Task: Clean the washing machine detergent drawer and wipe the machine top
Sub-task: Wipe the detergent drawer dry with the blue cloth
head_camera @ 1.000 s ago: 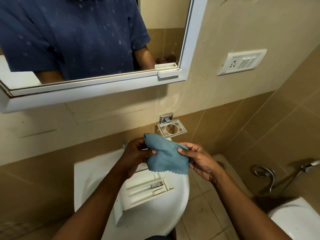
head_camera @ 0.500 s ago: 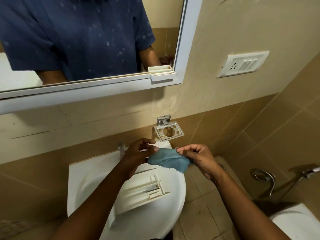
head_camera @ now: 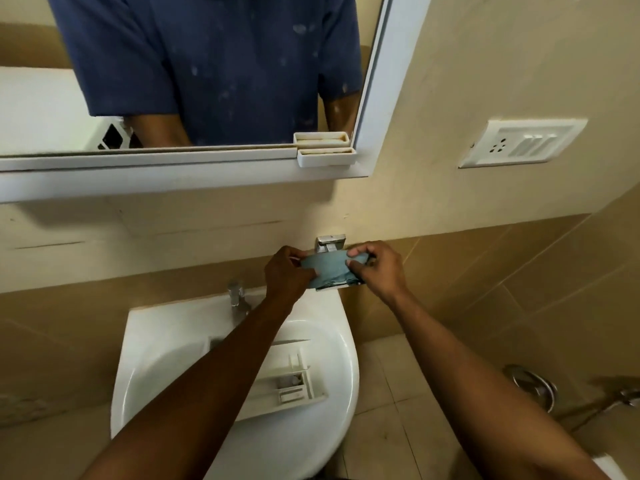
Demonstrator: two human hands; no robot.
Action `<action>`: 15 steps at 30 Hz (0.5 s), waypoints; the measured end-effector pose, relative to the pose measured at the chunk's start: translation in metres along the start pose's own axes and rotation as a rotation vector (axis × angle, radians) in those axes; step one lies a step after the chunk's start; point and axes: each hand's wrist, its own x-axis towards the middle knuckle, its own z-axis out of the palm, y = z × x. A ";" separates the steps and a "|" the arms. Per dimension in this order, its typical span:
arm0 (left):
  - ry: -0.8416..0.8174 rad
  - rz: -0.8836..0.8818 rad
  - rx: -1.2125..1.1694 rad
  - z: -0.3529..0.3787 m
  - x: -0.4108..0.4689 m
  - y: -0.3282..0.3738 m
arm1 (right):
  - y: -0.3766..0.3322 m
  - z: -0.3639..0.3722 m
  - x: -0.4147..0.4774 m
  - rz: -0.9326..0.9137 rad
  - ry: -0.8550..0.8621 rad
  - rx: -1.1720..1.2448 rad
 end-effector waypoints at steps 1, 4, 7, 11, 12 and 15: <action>-0.005 0.009 -0.002 -0.002 0.000 -0.003 | 0.002 0.003 -0.001 -0.016 0.023 0.008; 0.034 0.036 -0.002 -0.021 -0.006 -0.014 | -0.008 0.002 -0.008 -0.107 0.172 -0.091; 0.119 0.067 -0.004 -0.059 -0.027 -0.035 | -0.026 0.002 -0.032 -0.259 0.330 -0.109; 0.193 0.031 0.107 -0.115 -0.066 -0.082 | -0.030 0.028 -0.086 -0.360 0.243 0.011; 0.231 0.016 0.177 -0.126 -0.073 -0.096 | -0.027 0.037 -0.101 -0.342 0.214 0.025; 0.299 -0.099 0.403 -0.146 -0.083 -0.135 | -0.015 0.066 -0.138 -0.215 0.116 0.029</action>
